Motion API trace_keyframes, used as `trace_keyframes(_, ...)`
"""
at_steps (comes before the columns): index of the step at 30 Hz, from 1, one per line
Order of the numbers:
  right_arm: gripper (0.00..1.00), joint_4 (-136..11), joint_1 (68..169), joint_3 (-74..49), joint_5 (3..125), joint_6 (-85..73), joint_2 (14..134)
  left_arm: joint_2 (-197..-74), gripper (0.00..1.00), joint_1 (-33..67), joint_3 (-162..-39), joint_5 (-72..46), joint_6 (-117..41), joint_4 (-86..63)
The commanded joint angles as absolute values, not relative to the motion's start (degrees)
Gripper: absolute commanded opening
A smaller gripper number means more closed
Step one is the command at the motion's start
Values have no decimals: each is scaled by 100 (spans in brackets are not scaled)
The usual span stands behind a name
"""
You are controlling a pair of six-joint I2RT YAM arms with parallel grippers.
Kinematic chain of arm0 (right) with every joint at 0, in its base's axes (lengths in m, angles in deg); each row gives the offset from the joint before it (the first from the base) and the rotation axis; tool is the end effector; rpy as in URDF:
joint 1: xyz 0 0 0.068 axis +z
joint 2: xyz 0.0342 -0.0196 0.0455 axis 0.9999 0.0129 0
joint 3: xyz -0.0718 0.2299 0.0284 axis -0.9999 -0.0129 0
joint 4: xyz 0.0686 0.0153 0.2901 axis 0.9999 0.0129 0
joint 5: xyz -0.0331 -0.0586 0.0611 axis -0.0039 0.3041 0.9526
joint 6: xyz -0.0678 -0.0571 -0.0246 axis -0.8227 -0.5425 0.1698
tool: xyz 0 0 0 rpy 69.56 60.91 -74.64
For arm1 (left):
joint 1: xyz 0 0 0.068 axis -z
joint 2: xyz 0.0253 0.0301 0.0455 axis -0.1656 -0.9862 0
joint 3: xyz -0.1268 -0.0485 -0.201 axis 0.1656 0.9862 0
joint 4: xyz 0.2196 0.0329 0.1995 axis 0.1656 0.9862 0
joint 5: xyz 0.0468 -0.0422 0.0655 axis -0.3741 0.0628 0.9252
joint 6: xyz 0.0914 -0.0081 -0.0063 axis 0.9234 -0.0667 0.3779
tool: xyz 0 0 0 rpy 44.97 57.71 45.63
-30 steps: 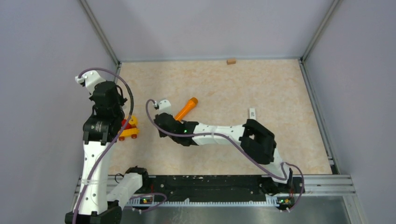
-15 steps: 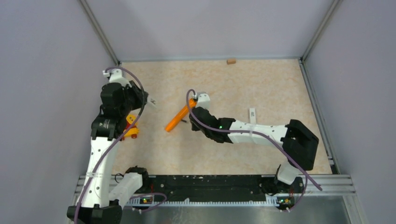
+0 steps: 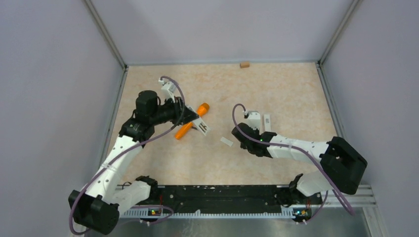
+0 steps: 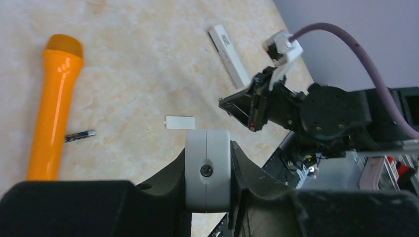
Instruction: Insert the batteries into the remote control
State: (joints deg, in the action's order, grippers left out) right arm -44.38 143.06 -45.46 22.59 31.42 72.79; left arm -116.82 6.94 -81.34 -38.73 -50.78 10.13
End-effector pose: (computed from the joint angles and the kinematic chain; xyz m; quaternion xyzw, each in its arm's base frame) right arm 0.2262 0.2320 0.0991 0.0062 0.9200 0.0293 0.3908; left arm 0.2862 -0.1325 0.2920 0.1019 0.8088 -0.4117 0.4073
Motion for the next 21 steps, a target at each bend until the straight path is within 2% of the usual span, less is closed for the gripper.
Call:
trace_keyframes(1,0,-4467,14069,-4877,2432,3277,7114,-11803,0,995,-7957,-4402,-5006,262)
trace_keyframes(8,5,-4678,13950,-5142,2731,3246,7270,-11967,0,1151,-7745,-4641,-5270,-267)
trace_keyframes(17,31,-4482,13911,-5058,2881,3252,7490,-12103,0,1217,-7699,-4656,-5229,-369)
trace_keyframes(21,33,-4176,13901,-4909,2909,3239,7499,-12129,0,1219,-7676,-4734,-5082,-380)
